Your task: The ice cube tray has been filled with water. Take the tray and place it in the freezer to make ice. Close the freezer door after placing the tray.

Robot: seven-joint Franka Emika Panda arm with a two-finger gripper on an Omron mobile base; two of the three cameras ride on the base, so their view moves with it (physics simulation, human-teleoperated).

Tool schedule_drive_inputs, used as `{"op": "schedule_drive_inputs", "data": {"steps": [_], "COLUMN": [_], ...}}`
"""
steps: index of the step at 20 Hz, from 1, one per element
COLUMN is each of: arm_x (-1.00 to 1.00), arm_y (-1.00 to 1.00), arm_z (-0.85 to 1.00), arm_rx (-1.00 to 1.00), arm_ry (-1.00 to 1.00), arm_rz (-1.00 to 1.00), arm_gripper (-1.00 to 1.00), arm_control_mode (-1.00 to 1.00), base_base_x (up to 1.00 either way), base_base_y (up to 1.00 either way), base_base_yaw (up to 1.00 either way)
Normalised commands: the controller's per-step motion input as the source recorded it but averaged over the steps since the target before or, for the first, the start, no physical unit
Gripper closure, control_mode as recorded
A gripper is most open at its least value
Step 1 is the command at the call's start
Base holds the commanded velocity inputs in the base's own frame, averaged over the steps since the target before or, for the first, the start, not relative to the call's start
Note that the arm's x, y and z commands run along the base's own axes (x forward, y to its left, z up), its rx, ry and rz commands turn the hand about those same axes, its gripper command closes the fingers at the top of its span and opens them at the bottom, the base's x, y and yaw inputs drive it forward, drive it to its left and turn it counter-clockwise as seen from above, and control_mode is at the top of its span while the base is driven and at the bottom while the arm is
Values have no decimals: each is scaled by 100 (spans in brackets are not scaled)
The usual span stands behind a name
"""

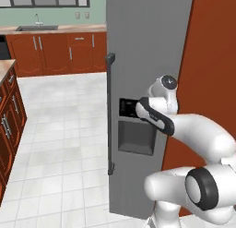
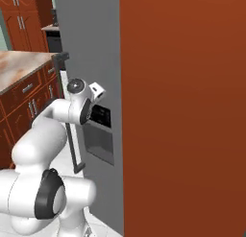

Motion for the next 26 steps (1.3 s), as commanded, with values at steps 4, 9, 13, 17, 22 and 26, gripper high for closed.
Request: {"op": "schedule_drive_inputs", "data": {"steps": [4,9,13,17,22,26], "arm_x": [55,37,17,2,0,7], "arm_y": [0,-1,-7,-12,-14,-19], "arm_z": [-25,-17,-13,-8,-3,0], "arm_rx": [-3,-5,-8,-7,-5,-4], "arm_ry": [0,0,0,-10,-12,-10], "arm_rz": [0,-16,-32,-37,-42,-40], "arm_gripper": [-100,-100,-100,-100,-100,-100], "arm_control_mode": [-100,-100,-100,-100,-100,-100], "base_base_x": [0,0,0,0,0,0], "base_base_y": [0,0,0,0,0,0], "base_base_yaw": [0,0,0,0,0,0]}}
